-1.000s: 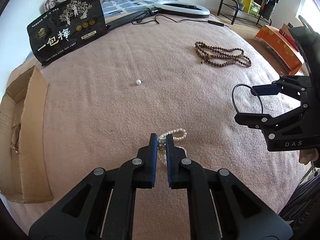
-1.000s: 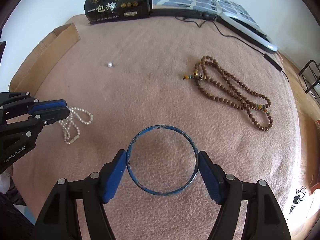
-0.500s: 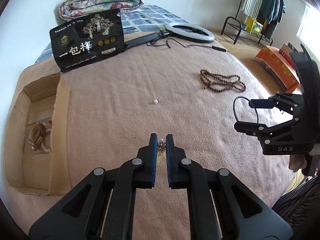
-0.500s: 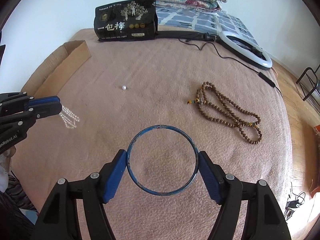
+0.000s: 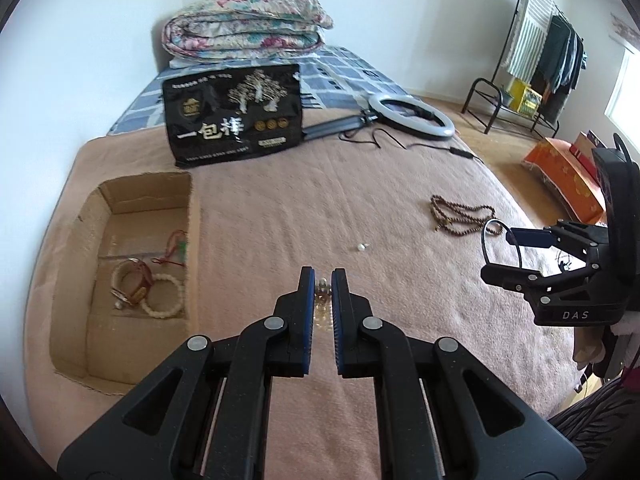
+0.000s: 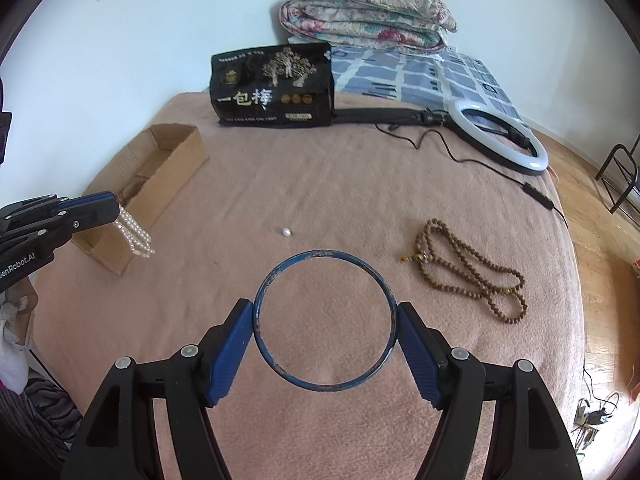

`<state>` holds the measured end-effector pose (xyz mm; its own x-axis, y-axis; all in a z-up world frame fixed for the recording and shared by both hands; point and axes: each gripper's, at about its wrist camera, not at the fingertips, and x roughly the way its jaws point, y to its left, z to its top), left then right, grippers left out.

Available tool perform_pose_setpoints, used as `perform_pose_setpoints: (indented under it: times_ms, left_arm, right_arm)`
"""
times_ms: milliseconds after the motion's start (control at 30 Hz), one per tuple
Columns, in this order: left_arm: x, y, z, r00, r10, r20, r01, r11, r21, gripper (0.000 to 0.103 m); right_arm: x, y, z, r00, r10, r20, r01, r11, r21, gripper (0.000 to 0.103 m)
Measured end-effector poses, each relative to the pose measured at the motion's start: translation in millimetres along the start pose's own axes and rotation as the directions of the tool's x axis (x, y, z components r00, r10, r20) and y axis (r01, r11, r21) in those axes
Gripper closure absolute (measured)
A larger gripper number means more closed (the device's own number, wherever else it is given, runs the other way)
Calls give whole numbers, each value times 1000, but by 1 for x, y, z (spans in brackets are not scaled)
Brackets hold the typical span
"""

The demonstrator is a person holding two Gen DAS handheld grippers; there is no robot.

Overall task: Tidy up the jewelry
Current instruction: 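Carry the necklace with the left tool into the box while the right carries the bangle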

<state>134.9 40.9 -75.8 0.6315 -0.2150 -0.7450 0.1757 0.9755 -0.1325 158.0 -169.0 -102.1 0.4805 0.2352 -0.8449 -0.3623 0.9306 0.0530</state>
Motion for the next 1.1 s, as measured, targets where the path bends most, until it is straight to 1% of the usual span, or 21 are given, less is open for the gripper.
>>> perform_pose_setpoints:
  times_ms: [200, 433, 667, 867, 1100]
  left_arm:
    - [-19, 37, 5, 998, 43, 45, -41, 998, -49, 97]
    - [-36, 83, 3, 993, 93, 72, -84, 989, -122, 97]
    - [-43, 120, -3, 987, 138, 80, -124, 979, -165, 97]
    - [-44, 148, -9, 984, 158, 79, -139, 969, -203, 97]
    - [-39, 167, -18, 983, 171, 68, -152, 963, -221, 97]
  right_arm:
    - [-2, 27, 19, 999, 43, 29, -42, 999, -28, 29]
    - [3, 68, 40, 995, 92, 43, -88, 993, -77, 29]
    - [16, 110, 66, 991, 128, 46, -121, 984, -132, 29]
    - [35, 142, 92, 988, 149, 45, -140, 977, -161, 29]
    - [60, 176, 117, 985, 172, 34, -163, 970, -183, 29]
